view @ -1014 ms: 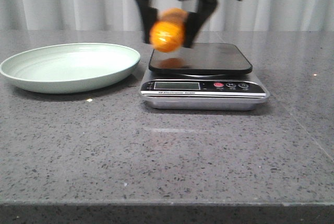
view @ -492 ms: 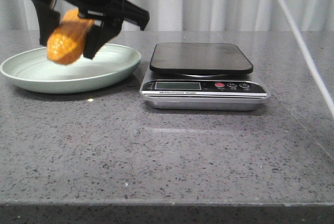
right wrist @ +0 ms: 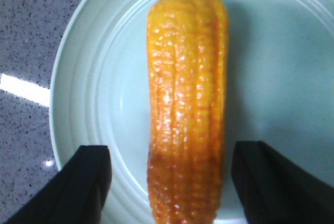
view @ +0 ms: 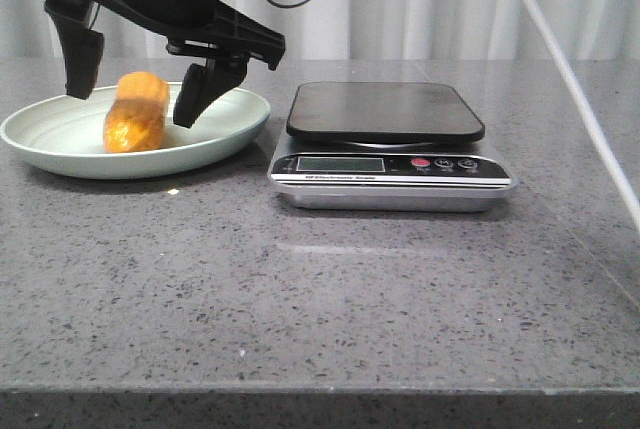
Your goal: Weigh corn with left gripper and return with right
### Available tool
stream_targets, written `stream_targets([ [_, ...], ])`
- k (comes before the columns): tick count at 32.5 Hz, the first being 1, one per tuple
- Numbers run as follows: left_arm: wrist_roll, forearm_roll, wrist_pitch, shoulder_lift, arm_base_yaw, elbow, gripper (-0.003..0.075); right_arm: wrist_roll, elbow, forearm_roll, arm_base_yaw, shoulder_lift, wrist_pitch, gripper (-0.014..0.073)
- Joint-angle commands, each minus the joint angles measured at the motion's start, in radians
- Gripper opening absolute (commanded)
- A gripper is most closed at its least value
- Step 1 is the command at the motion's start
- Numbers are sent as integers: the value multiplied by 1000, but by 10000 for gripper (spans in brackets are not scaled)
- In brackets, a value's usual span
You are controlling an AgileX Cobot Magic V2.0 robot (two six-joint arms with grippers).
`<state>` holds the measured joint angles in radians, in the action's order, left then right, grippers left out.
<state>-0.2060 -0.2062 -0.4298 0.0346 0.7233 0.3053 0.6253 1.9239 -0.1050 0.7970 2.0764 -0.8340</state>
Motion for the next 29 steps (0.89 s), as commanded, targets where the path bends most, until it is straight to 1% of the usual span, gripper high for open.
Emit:
stream_targets([
  [1,-1,-4,83,14,8,24,127,-13,31,-5,-10,-81,51,587],
  [6,-1,-4,83,14,8,24,127,-13,31,-4,-31,-128,35,587],
  [12,-1,-4,83,14,8,24,127,-35,31,10,-101,-234,-26,585],
  [15,-1,-4,83,14,8,24,127,-103,31,22,-145,-301,-81,584],
  [19,-1,-4,83,14,8,24,127,-246,28,23,-215,-385,-166,584],
  [24,-1,-4,83,14,8,24,127,-384,17,23,-317,-483,-297,584],
  [26,-1,-4,83,14,8,24,127,-425,-13,24,-354,-527,-319,584],
  [29,-1,-4,83,14,8,24,127,-453,-110,45,-402,-612,-311,584],
])
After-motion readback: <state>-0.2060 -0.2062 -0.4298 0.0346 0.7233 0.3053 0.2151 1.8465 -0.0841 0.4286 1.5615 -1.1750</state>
